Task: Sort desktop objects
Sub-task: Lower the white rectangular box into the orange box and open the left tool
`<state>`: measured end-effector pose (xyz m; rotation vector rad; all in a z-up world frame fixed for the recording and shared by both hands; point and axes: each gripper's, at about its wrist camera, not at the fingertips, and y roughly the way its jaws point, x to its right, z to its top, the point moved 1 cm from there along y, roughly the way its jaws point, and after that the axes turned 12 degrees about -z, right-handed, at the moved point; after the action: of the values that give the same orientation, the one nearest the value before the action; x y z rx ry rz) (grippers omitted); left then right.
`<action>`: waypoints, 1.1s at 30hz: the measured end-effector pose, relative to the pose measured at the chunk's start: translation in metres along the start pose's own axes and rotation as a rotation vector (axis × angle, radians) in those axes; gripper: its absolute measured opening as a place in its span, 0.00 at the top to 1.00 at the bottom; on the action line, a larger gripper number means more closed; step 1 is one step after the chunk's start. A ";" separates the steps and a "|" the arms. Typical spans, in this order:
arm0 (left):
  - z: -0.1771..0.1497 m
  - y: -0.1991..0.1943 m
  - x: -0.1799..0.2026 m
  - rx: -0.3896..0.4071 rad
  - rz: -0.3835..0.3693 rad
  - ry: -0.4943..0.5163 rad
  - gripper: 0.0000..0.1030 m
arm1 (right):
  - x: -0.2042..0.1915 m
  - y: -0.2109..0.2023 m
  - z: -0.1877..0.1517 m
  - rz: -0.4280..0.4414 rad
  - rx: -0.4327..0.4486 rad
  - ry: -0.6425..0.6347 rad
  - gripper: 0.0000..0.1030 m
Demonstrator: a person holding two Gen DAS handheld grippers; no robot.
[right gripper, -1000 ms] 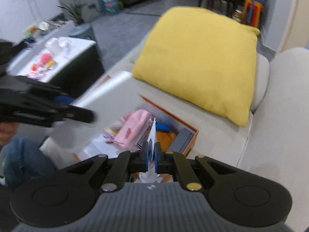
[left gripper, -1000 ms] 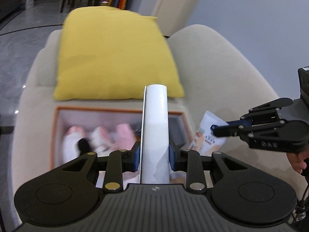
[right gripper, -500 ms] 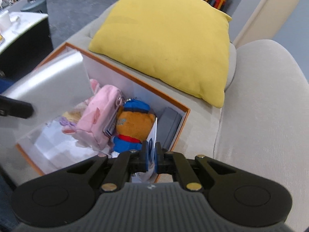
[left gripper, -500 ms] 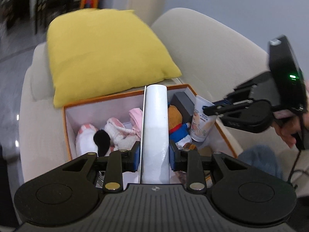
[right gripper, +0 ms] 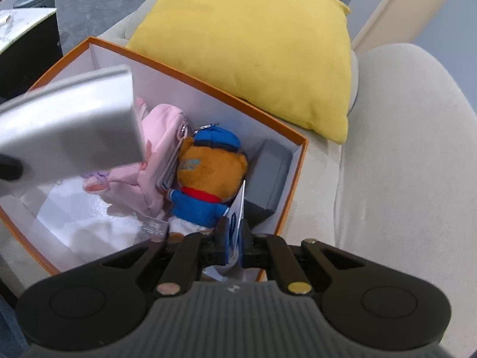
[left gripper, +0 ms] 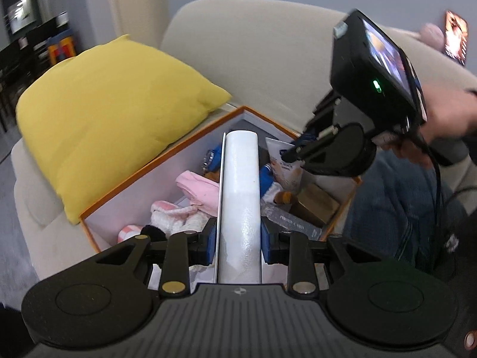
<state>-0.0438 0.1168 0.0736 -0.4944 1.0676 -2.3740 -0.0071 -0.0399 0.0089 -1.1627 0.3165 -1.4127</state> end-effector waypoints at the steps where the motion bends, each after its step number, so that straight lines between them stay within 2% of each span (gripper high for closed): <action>1: 0.001 0.002 0.002 -0.009 -0.005 0.020 0.68 | 0.000 0.000 0.000 0.006 -0.007 -0.001 0.95; 6: 0.002 0.013 0.008 -0.067 -0.015 0.096 0.68 | 0.003 0.003 -0.006 0.088 -0.066 0.003 0.94; 13: 0.001 0.016 0.007 -0.083 -0.002 0.102 0.68 | 0.026 -0.006 -0.004 0.090 -0.052 0.059 0.95; 22: 0.002 0.029 0.005 -0.124 -0.040 0.137 0.68 | 0.013 0.022 -0.010 0.075 -0.088 0.050 0.94; 24: 0.003 0.032 0.004 -0.133 -0.061 0.159 0.68 | 0.016 0.022 -0.011 0.104 -0.106 0.056 0.93; 26: 0.004 0.037 0.002 -0.150 -0.082 0.182 0.68 | 0.016 0.016 -0.011 0.100 -0.081 0.038 0.88; 28: 0.003 0.042 0.002 -0.173 -0.100 0.220 0.68 | 0.020 0.004 -0.012 0.108 -0.026 0.046 0.69; 33: 0.001 0.056 -0.001 -0.249 -0.181 0.283 0.68 | 0.033 -0.009 -0.011 0.121 0.027 0.097 0.66</action>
<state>-0.0260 0.0845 0.0313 -0.3582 1.5166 -2.5349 -0.0139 -0.0707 0.0258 -1.0384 0.4276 -1.3653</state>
